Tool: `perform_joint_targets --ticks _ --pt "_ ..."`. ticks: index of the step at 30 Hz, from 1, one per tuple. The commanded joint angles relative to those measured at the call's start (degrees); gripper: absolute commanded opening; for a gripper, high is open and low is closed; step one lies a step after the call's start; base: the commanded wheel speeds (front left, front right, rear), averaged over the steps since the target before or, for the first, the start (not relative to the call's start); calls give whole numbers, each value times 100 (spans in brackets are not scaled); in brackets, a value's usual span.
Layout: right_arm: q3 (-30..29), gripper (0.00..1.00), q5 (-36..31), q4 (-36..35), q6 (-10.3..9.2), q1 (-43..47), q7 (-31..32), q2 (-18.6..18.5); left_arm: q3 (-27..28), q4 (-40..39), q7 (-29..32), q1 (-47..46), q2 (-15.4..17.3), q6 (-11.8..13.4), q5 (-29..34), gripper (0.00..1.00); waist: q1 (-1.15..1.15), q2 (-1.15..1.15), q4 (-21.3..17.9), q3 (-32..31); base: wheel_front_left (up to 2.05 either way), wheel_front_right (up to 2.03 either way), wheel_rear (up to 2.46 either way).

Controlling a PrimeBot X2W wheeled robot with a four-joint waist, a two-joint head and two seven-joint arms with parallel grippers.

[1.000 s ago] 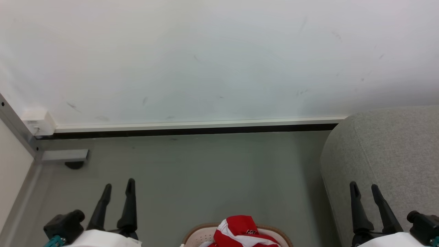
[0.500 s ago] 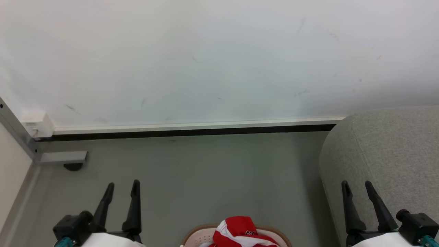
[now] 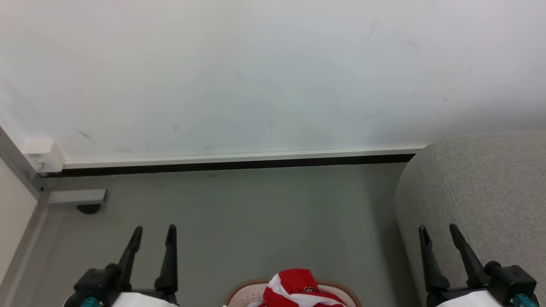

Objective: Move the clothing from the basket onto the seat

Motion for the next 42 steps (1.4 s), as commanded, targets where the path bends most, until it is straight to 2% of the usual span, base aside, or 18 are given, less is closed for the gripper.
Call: perform_joint_targets --ticks 1,22,42 --pt "-19 100 -147 -1 -10 -41 -43 0 20 -27 -60 41 13 -23 180 100 0 0 -3 -1 0 0 0" --pt "-40 100 -823 41 -12 -52 -174 91 66 11 -282 58 -64 -76 974 100 0 0 -43 -38 0 0 0" --pt "-70 100 -556 2 -12 -35 -160 86 208 121 -270 -2 -112 -151 846 100 0 0 -46 -9 0 0 0"
